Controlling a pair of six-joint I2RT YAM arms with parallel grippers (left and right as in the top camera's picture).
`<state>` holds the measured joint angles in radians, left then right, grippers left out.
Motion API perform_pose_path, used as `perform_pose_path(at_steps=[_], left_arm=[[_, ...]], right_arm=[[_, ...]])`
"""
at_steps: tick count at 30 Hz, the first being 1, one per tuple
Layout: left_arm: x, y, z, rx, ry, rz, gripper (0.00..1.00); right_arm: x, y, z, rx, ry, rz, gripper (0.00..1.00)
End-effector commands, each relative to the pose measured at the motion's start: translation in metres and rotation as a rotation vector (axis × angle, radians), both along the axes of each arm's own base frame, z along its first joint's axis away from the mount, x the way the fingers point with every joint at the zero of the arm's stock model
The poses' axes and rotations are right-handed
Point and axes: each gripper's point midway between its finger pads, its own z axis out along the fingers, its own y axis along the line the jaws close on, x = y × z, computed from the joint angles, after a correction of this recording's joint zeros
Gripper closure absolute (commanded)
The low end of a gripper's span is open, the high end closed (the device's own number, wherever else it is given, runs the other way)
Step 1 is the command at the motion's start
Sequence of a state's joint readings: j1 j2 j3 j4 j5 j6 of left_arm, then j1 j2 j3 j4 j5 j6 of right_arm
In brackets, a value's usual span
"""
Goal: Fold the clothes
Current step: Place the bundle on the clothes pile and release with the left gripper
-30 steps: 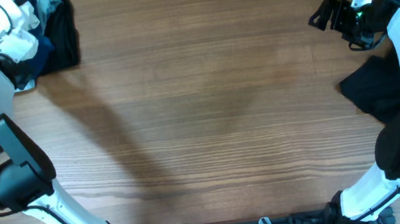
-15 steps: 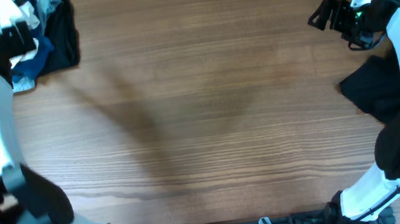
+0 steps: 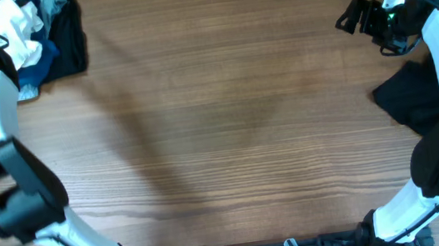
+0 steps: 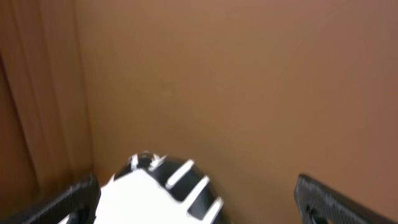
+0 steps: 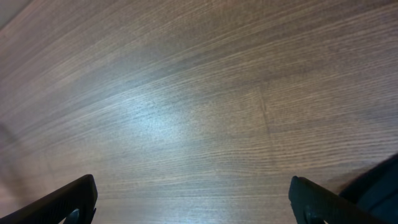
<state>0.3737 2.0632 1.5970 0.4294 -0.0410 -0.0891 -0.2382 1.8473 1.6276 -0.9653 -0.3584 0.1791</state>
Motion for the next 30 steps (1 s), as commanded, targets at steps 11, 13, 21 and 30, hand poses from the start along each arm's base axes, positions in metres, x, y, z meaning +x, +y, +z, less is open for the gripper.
perform_pose_path(at_steps=[11, 13, 21, 30], left_arm=[[-0.027, 0.054, -0.313, -0.188, 0.506, 0.154, 0.00], [-0.028, 0.052, -0.317, -0.197, 0.524, 0.144, 0.00], [0.003, 0.037, -0.183, -0.102, 0.308, 0.107, 0.00], [-0.030, -0.004, -0.006, -0.053, 0.184, 0.069, 0.00]], right_arm=[[-0.002, 0.002, 0.000, 0.002, 0.012, 0.002, 0.00], [-0.002, 0.002, 0.000, 0.002, 0.013, 0.002, 0.01], [-0.002, 0.002, 0.000, 0.002, 0.012, 0.002, 0.00], [0.006, 0.001, 0.015, -0.029, -0.047, 0.051, 0.00]])
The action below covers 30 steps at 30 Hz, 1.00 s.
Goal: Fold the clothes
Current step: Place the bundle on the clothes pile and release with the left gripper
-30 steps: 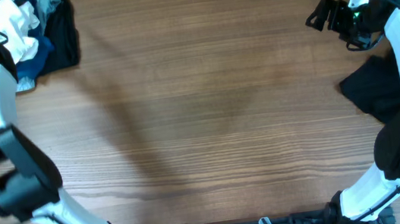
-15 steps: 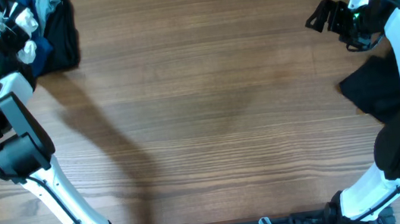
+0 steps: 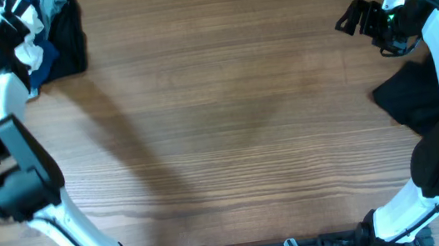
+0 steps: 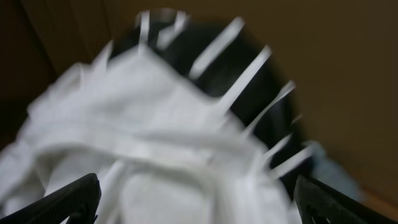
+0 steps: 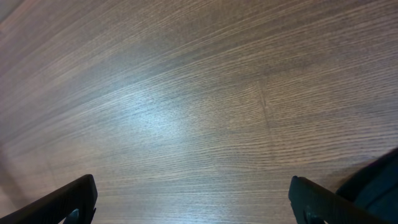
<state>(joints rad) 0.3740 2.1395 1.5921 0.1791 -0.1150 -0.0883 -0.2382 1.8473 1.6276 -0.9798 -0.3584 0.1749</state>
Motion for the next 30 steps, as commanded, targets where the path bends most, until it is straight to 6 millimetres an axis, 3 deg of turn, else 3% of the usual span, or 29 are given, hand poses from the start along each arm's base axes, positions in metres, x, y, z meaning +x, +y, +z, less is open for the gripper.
perform_pose_path(at_steps=[1, 5, 9, 13, 17, 24, 30], left_arm=[[-0.027, -0.016, 0.117, 0.060, -0.135, -0.006, 0.00], [-0.055, -0.025, 0.154, 0.058, -0.132, -0.003, 0.00], [-0.082, -0.036, 0.167, 0.037, -0.076, -0.004, 0.00], [-0.093, -0.040, 0.160, 0.016, -0.022, -0.004, 0.00], [-0.099, -0.042, 0.144, -0.009, 0.043, -0.004, 0.00], [-0.112, -0.047, 0.116, -0.057, 0.166, -0.004, 0.00], [-0.124, -0.052, 0.097, -0.090, 0.252, -0.005, 0.00]], right_arm=[[0.011, 0.000, 0.023, -0.041, -0.081, 0.058, 0.00], [0.016, -0.001, 0.059, -0.087, -0.179, 0.101, 0.00], [0.008, 0.008, 0.116, -0.131, -0.325, 0.198, 0.00], [-0.020, 0.015, 0.172, -0.216, -0.456, 0.262, 0.00], [-0.072, 0.024, 0.236, -0.300, -0.599, 0.252, 0.00], [-0.125, 0.036, 0.283, -0.355, -0.735, 0.240, 0.00], [-0.138, 0.039, 0.294, -0.369, -0.773, 0.238, 0.00]])
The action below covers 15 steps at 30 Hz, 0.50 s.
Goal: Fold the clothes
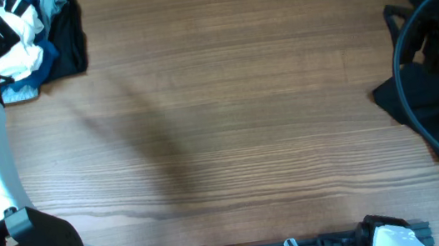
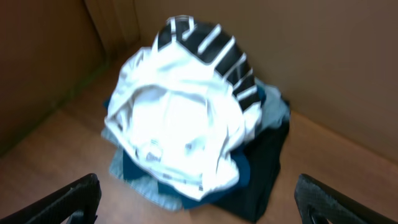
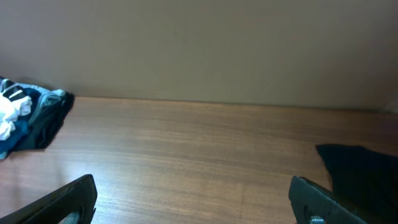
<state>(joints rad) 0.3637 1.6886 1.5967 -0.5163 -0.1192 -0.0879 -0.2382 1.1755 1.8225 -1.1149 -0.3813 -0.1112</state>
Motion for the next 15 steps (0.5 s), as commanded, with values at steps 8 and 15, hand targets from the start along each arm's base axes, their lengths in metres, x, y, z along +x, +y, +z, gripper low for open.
perform_pose_path(at_steps=[8, 15], left_arm=[[-0.007, -0.001, -0.007, -0.010, 0.039, 0.002, 0.00], [-0.007, -0.001, -0.007, -0.010, 0.040, 0.002, 0.00]], right_arm=[[-0.001, 0.002, -0.012, -0.012, 0.027, 0.015, 0.00], [-0.021, 0.008, -0.045, -0.029, -0.107, 0.013, 0.00]])
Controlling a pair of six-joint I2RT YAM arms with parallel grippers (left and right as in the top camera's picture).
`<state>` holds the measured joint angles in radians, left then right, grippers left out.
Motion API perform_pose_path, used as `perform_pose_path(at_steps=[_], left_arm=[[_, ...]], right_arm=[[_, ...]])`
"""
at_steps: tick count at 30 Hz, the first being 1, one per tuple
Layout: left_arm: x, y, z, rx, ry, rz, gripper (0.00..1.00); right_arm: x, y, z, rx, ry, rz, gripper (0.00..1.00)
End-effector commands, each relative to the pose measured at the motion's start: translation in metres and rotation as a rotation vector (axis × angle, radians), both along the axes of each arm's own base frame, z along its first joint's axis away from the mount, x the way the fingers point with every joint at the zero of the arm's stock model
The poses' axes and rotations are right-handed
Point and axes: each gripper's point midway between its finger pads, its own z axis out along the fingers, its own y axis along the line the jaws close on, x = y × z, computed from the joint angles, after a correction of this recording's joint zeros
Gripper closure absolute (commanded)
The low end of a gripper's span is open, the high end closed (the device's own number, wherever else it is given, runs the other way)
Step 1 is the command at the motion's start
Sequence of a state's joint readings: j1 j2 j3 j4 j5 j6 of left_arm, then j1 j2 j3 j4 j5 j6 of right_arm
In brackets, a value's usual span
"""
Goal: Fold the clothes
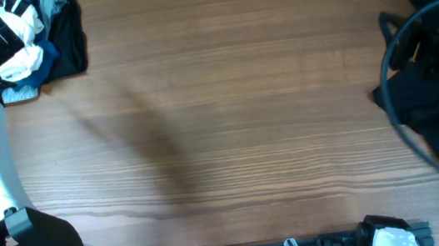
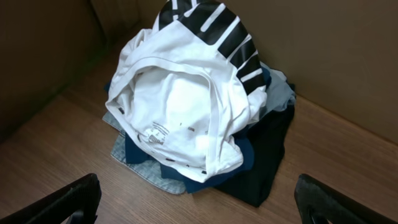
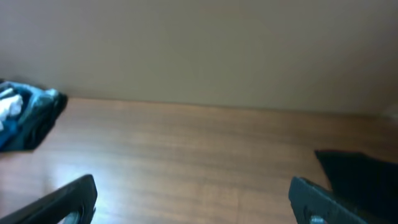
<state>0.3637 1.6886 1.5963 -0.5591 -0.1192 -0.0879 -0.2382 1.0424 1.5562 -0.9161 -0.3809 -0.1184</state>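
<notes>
A heap of clothes (image 1: pixel 29 37) lies at the table's back left corner. In the left wrist view a white garment (image 2: pixel 177 106) tops it, over a black piece with white stripes (image 2: pixel 221 37), a dark blue layer (image 2: pixel 186 177) and a black one (image 2: pixel 267 165). My left gripper (image 2: pixel 199 211) hangs open a short way in front of the heap, holding nothing. A separate black garment (image 1: pixel 418 103) lies at the right edge, also seen in the right wrist view (image 3: pixel 364 180). My right gripper (image 3: pixel 193 211) is open, raised, looking across the table.
A brown wall (image 2: pixel 323 56) stands right behind the heap, with a corner at its left. Bare wood tabletop (image 1: pixel 227 114) spans the middle. The right arm's cables and dark links (image 1: pixel 436 37) blur over the right edge.
The left gripper sits slightly nearer the heap, which now shows sharp. The right arm has shifted a little toward the front at the right edge. Both grippers stay open.
First the left gripper faced the back wall above the heap while the right one looked down at bare wood at the back right. Then the left was close against the white garment. By the last moment it was drawn back, empty, and the right arm was raised at the right edge.
</notes>
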Motion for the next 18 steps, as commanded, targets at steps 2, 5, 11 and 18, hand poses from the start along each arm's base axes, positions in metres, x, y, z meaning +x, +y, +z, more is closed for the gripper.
perform_pose_path(at_steps=[2, 5, 11, 18], left_arm=[[-0.001, 0.001, 0.001, 0.005, 0.000, 0.001, 0.00], [-0.001, 0.001, 0.001, 0.005, -0.001, 0.001, 0.00], [-0.001, 0.001, 0.001, 0.005, -0.001, 0.001, 0.00], [-0.001, 0.001, 0.001, 0.005, 0.000, 0.001, 0.00]], right_arm=[[-0.026, 0.010, -0.044, 0.024, -0.075, 0.004, 0.00], [-0.029, 0.012, -0.082, 0.086, -0.155, -0.016, 0.00], [-0.042, 0.037, -0.151, 0.006, -0.355, 0.096, 0.00], [-0.051, 0.037, -0.207, -0.009, -0.396, 0.076, 0.00]])
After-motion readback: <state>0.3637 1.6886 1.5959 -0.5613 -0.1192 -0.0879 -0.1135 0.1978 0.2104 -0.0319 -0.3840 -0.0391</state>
